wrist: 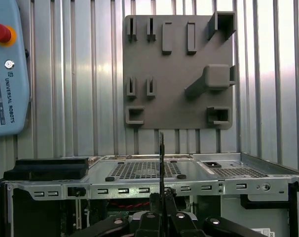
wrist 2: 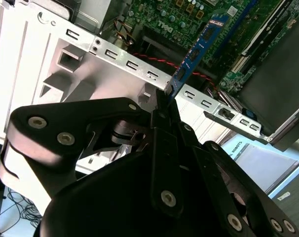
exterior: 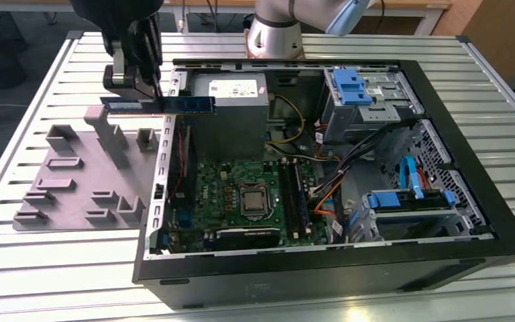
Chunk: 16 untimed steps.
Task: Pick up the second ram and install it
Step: 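Pick up the second ram and move it above second insertion slot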
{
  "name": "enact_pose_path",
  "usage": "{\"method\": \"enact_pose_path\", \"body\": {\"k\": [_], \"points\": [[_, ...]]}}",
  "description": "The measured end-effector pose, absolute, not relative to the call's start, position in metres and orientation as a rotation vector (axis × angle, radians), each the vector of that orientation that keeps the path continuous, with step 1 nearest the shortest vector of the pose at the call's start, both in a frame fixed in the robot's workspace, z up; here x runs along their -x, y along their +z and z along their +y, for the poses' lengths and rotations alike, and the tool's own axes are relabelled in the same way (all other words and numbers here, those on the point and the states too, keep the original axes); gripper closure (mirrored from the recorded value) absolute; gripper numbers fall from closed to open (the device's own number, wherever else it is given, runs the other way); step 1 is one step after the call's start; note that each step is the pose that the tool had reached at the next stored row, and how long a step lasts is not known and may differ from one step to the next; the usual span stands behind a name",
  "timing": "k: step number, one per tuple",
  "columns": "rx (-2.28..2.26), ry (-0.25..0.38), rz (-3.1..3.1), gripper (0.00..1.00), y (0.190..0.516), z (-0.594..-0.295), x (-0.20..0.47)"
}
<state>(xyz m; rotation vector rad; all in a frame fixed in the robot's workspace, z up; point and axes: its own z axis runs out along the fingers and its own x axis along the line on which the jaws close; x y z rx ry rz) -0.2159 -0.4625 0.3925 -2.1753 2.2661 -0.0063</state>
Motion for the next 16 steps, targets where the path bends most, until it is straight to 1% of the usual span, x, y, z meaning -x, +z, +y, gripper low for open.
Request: {"method": "enact_pose_path", "body": {"k": [16], "points": [[2.175,-0.006,2.266,0.86,0.392,-0.462,0.198]]}}
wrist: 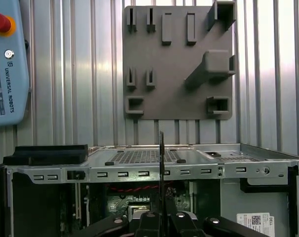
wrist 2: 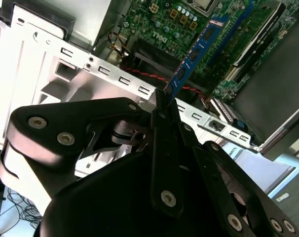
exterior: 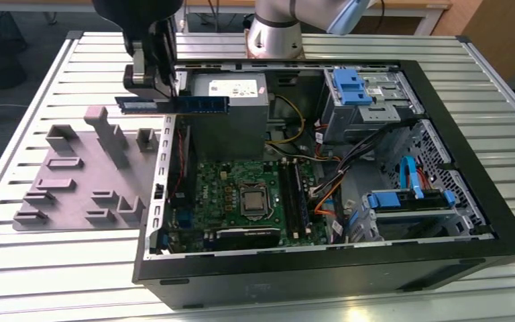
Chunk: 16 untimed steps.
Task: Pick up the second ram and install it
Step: 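Pick up the second ram and move it above second insertion slot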
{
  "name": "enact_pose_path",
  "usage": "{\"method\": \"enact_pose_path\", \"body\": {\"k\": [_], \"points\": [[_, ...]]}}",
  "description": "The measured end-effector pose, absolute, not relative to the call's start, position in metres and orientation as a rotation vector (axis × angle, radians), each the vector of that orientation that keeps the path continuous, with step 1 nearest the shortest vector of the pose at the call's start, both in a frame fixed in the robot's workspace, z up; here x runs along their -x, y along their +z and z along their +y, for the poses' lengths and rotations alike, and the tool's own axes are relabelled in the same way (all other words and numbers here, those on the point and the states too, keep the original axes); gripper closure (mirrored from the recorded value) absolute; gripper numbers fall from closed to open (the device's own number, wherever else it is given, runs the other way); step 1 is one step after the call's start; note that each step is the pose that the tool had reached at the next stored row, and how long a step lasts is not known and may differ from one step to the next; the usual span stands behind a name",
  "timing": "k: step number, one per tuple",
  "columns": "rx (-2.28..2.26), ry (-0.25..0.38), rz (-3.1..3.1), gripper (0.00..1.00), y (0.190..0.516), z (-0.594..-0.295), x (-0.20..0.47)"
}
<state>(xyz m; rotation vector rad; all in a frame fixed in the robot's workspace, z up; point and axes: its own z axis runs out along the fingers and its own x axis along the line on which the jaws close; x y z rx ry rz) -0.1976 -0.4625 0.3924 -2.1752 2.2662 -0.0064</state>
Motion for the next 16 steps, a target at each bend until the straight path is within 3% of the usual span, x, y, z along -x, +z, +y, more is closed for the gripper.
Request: {"method": "enact_pose_path", "body": {"k": [16], "points": [[2.175,-0.006,2.266,0.86,0.392,-0.462,0.167]]}}
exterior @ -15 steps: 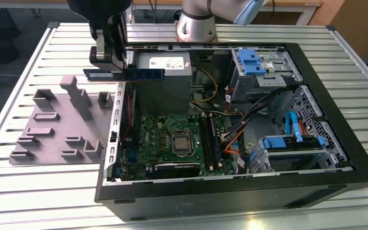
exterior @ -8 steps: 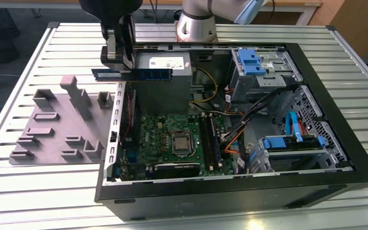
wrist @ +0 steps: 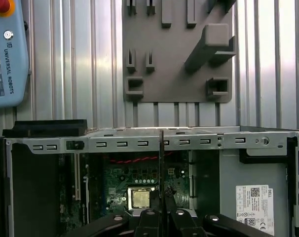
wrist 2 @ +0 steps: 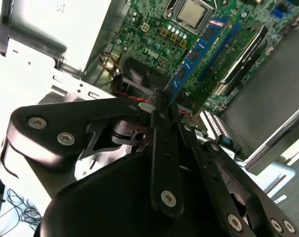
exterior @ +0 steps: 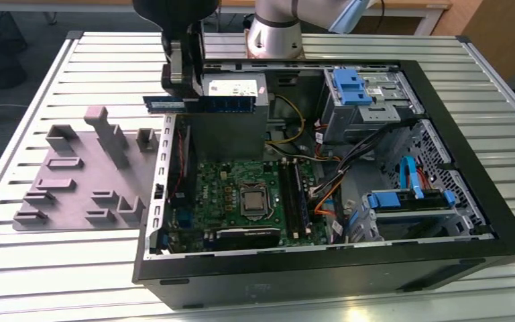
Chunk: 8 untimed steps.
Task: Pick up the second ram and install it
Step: 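Pick up the second ram and move it above second insertion slot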
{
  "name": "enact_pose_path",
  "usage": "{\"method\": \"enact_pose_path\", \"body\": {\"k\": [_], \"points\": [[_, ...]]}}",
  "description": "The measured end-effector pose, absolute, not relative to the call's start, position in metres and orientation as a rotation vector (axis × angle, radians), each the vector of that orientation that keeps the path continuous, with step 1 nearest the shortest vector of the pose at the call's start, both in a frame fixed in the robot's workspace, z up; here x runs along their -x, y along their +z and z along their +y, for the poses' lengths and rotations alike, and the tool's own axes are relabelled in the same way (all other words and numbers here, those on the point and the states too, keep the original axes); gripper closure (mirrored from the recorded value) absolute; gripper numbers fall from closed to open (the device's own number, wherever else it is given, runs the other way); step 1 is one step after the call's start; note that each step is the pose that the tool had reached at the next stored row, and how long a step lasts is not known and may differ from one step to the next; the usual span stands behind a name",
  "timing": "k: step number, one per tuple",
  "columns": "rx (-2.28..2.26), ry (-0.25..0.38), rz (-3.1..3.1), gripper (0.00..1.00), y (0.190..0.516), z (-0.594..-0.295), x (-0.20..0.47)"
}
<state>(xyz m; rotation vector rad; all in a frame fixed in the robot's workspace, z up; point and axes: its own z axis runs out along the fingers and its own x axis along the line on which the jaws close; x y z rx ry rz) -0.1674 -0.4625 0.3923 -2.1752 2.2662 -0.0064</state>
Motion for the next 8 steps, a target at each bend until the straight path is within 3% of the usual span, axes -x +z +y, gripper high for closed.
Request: {"method": "enact_pose_path", "body": {"k": [8], "points": [[2.175,-0.006,2.266,0.86,0.392,-0.462,0.152]]}}
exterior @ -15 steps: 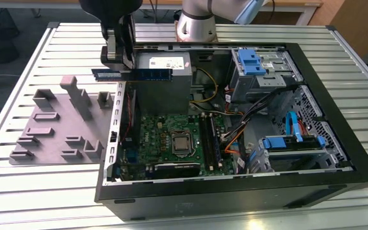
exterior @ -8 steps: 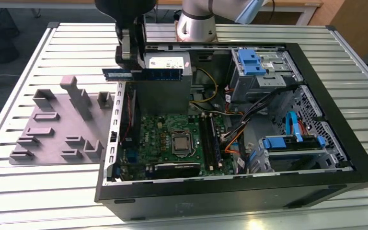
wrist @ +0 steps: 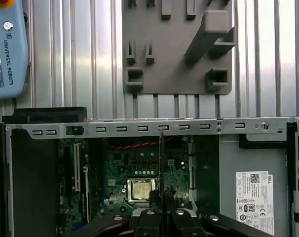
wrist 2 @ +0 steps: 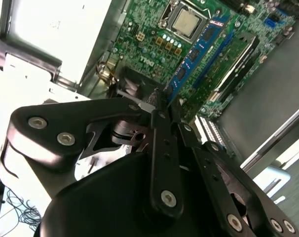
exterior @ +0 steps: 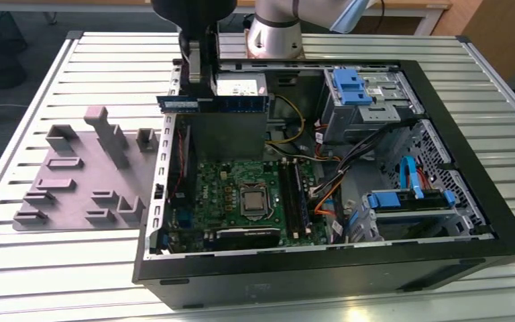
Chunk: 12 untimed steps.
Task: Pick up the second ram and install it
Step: 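Pick up the second ram and move it above second insertion slot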
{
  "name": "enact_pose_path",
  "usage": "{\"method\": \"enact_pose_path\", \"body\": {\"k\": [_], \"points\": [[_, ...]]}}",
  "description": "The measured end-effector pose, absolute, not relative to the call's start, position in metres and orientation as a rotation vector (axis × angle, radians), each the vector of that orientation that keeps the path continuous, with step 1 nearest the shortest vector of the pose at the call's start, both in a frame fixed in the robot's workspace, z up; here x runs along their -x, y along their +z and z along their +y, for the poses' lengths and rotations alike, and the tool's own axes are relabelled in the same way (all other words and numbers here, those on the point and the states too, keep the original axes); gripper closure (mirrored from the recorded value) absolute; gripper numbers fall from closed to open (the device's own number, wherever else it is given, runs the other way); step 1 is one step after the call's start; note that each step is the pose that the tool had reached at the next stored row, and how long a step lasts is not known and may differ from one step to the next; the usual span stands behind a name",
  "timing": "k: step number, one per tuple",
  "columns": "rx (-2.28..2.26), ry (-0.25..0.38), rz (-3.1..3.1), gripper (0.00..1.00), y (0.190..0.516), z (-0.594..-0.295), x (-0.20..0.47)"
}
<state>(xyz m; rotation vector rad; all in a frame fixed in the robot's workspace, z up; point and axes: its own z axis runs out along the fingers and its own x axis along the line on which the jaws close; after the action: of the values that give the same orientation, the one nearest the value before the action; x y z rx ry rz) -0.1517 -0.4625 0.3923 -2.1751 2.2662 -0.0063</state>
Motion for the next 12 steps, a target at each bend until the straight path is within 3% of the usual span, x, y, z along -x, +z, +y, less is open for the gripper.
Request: {"method": "enact_pose_path", "body": {"k": [12], "points": [[2.175,-0.006,2.266,0.86,0.392,-0.463,0.128]]}}
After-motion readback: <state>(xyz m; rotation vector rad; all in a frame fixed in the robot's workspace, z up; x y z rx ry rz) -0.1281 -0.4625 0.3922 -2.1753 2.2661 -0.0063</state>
